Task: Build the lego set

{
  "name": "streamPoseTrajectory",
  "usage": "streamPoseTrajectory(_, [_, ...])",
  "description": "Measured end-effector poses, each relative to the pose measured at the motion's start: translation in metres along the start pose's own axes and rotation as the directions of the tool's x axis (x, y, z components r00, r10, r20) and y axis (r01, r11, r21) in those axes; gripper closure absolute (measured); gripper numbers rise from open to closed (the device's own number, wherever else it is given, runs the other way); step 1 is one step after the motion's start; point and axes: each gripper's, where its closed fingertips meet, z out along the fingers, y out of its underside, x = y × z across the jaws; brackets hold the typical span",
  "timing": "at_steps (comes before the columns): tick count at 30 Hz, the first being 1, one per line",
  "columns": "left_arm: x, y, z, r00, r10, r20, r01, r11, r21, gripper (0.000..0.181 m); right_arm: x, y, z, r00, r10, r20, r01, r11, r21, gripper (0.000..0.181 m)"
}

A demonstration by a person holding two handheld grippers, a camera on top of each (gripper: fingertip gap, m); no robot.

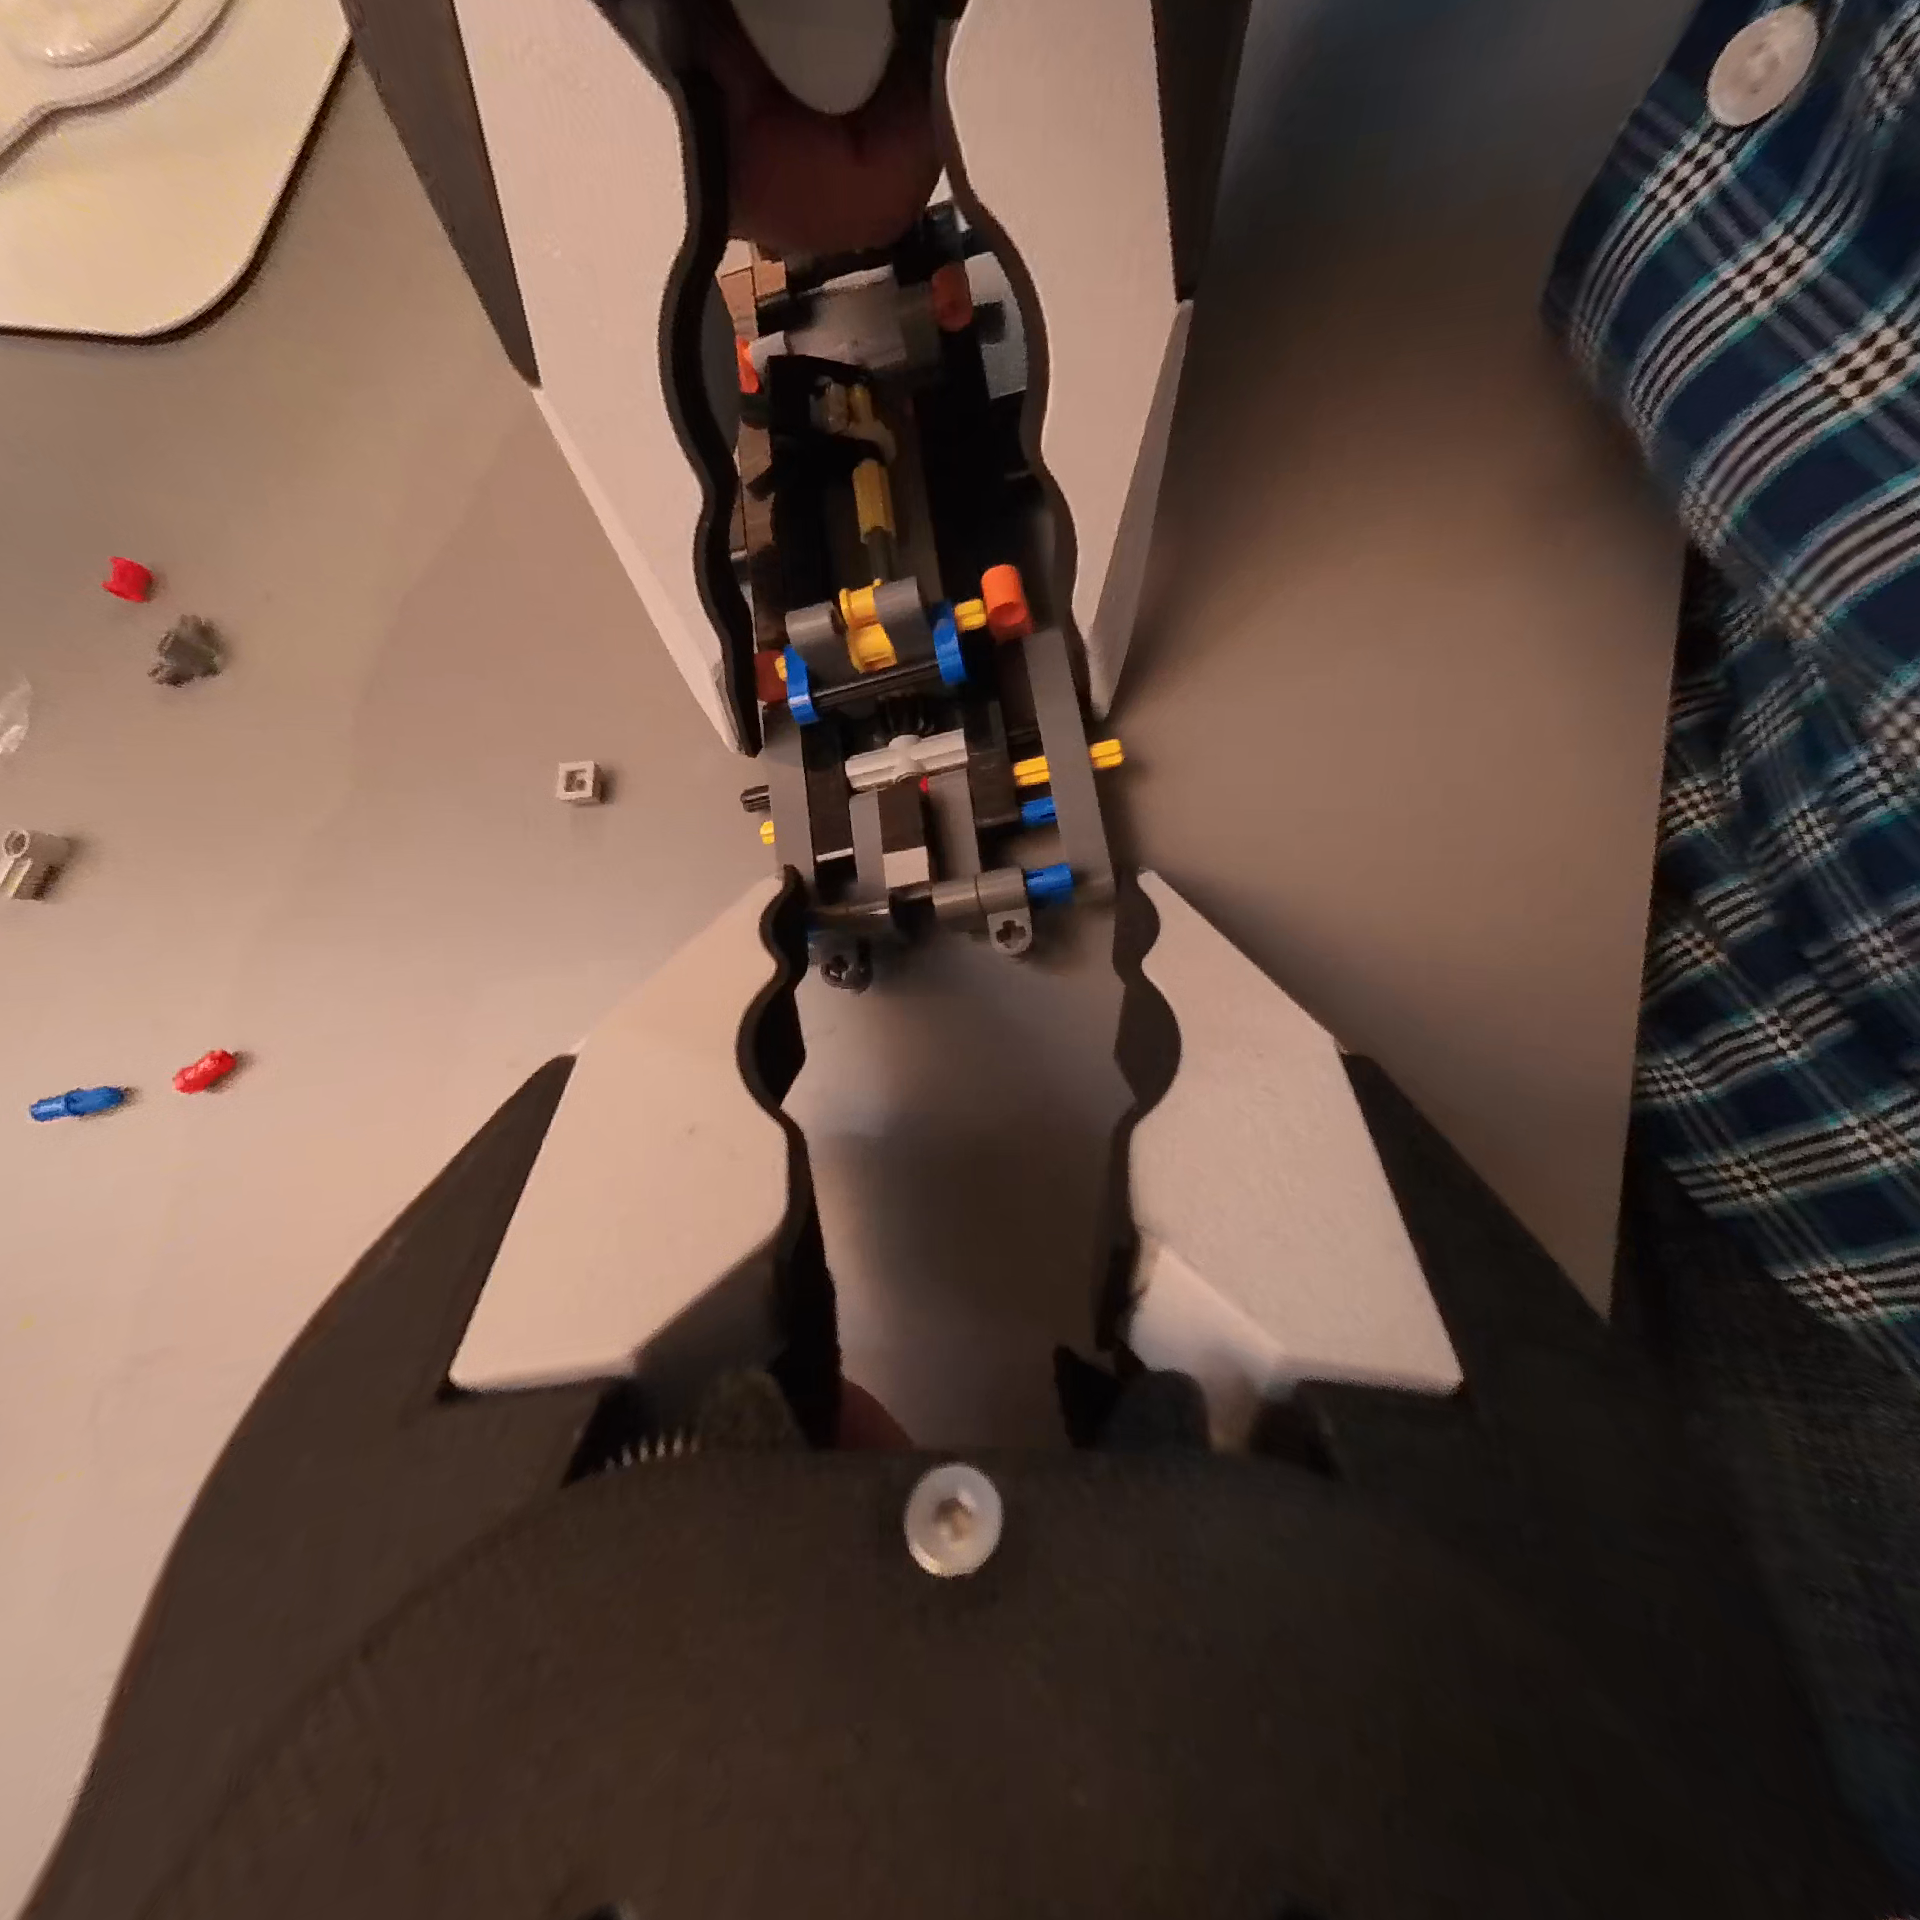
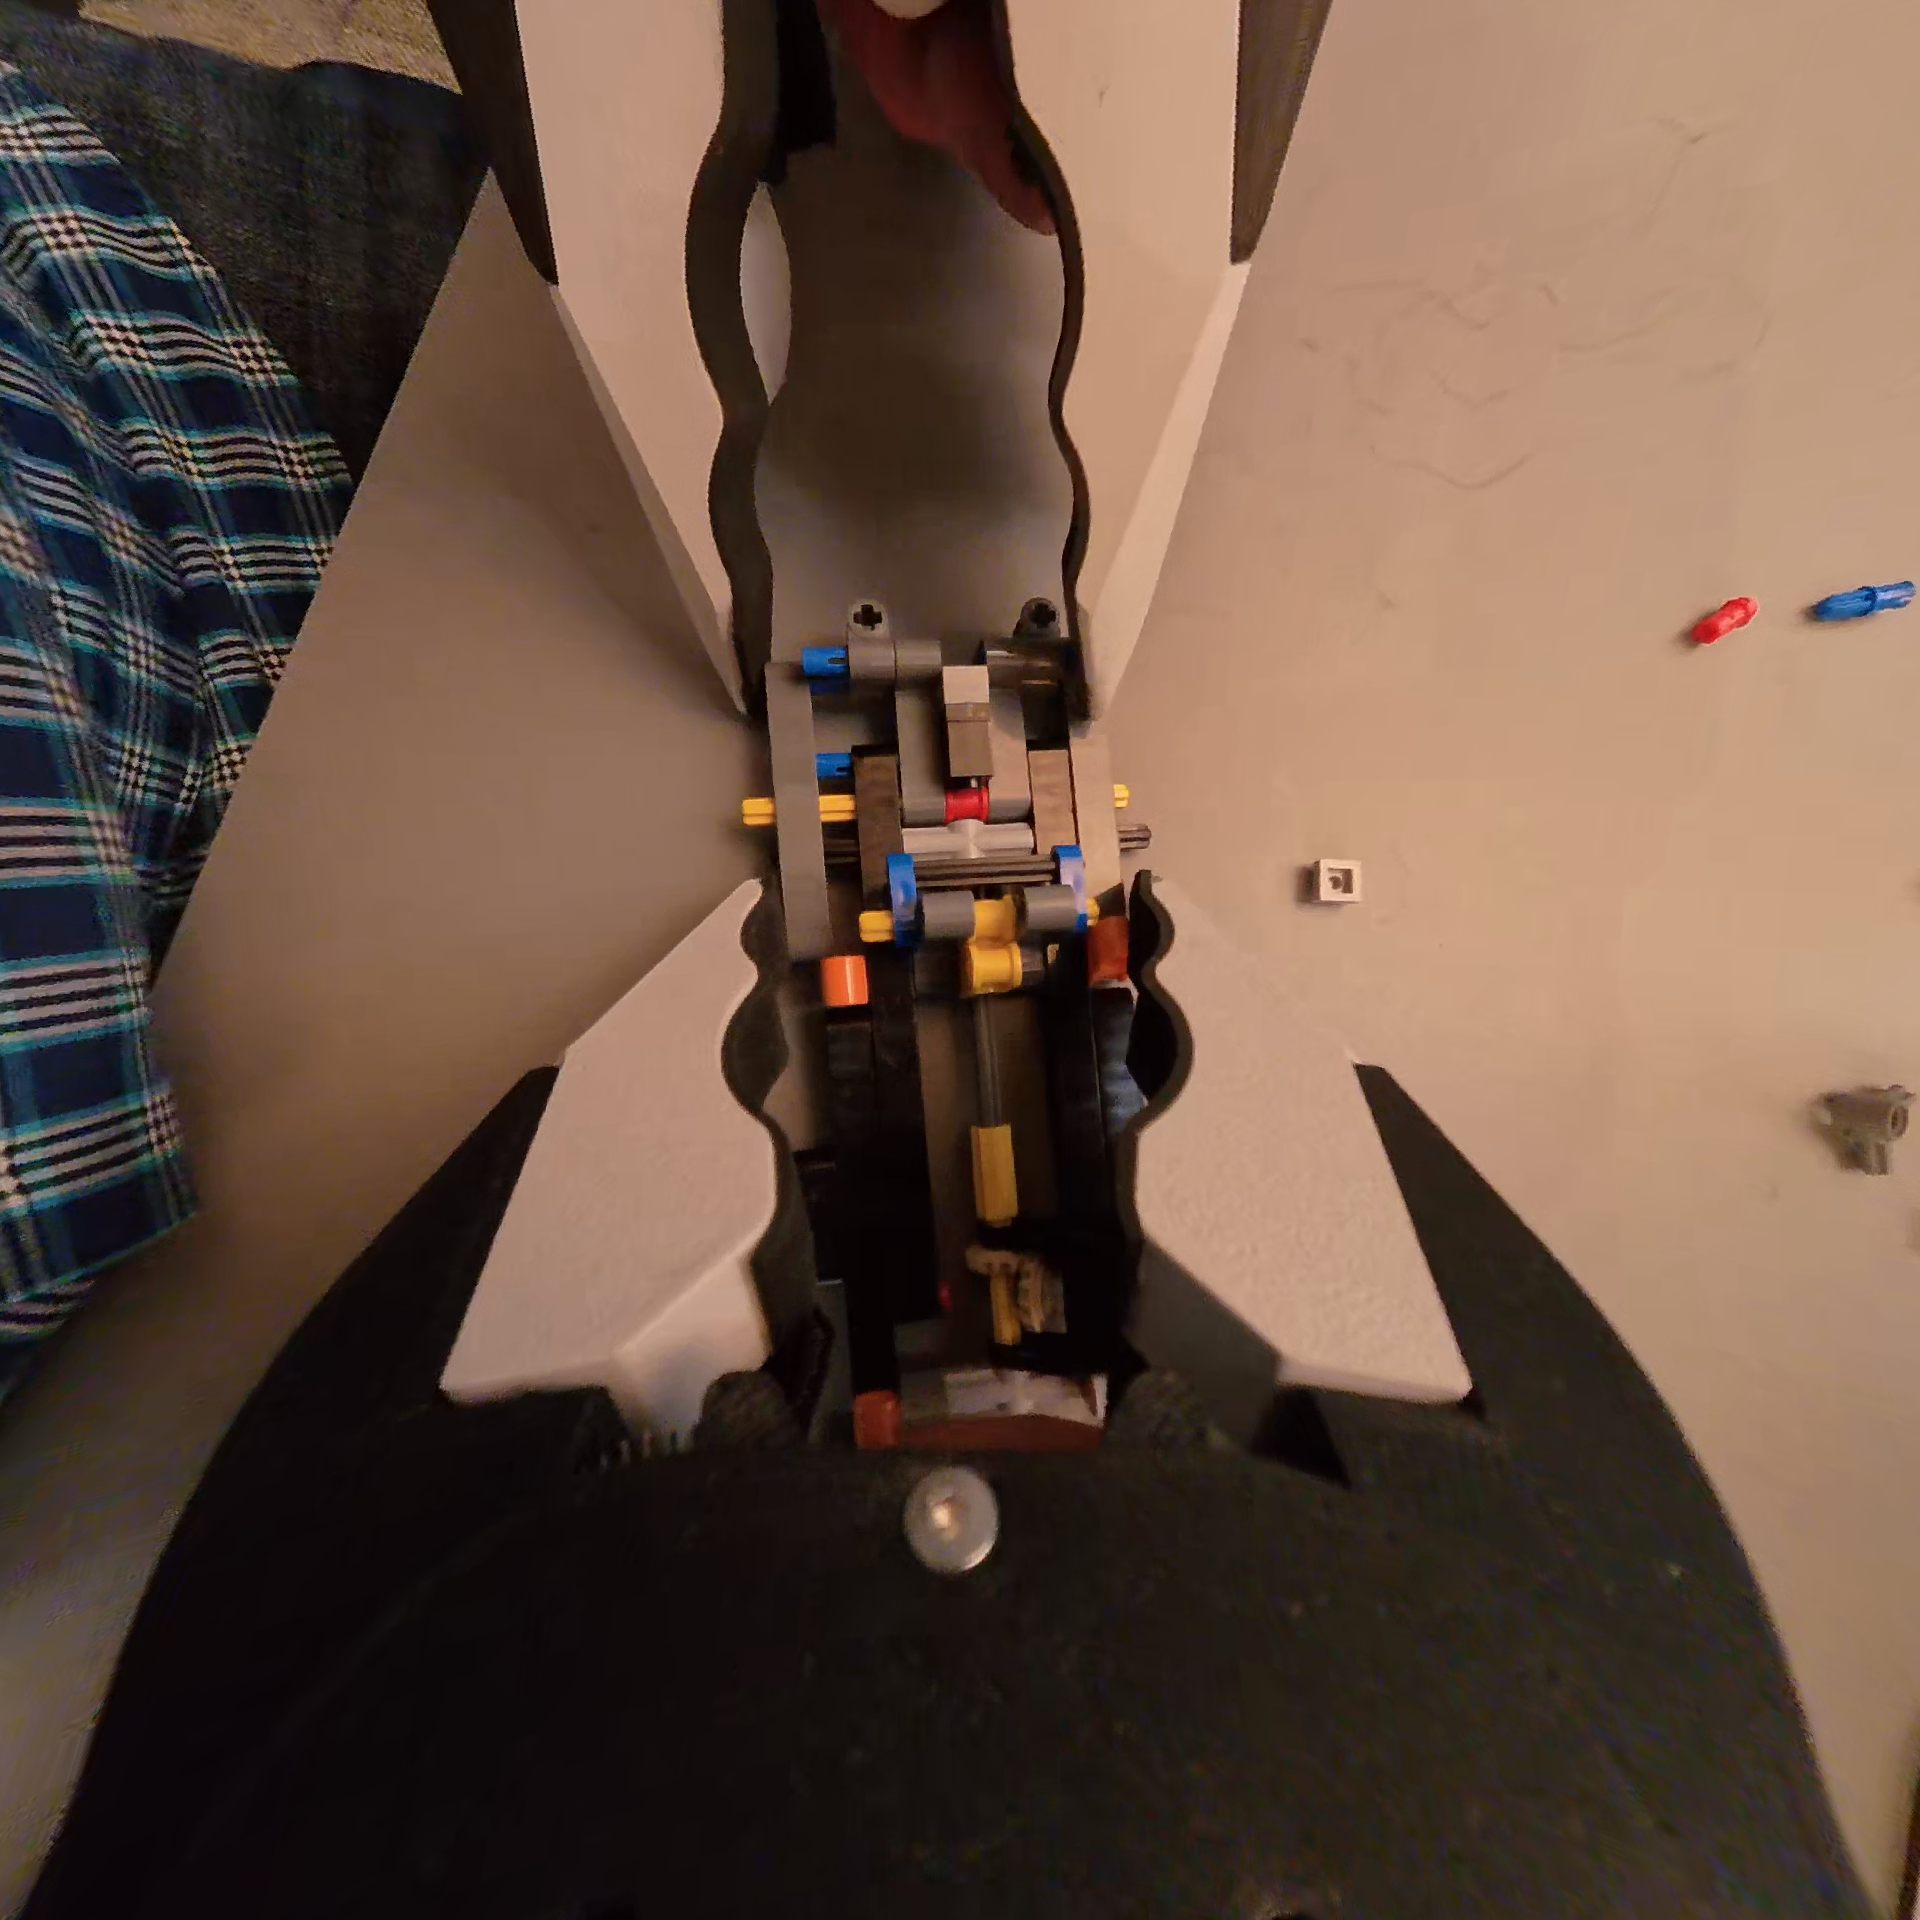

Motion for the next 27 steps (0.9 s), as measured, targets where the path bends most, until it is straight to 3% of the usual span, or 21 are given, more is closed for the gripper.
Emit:
streamPoseTrajectory(13, [-0.001,-0.003,0.001,0.999,-0.038,-0.009,0.038,0.999,0.007,0.123,0.002,0.001,0.002,0.999,0.025,0.028,-0.025,1.000,-0.008,0.116])
streamPoseTrajectory(15, [0.004,-0.003,-0.002,0.999,-0.048,-0.016,0.048,0.999,0.018,0.115,0.000,-0.001,0.002,1.000,0.012,0.026,-0.012,1.000,-0.010,0.116])
streamPoseTrajectory(17, [0.003,0.001,-0.004,0.999,-0.046,0.021,0.046,0.999,0.005,0.107,-0.001,-0.004,0.000,1.000,0.008,0.023,-0.008,1.000,0.001,0.114])
streamPoseTrajectory(27, [-0.006,0.010,-0.019,0.987,-0.084,0.138,0.085,0.996,0.003,0.100,0.002,-0.031,0.000,0.999,-0.039,-0.018,0.039,0.999,-0.003,0.113])
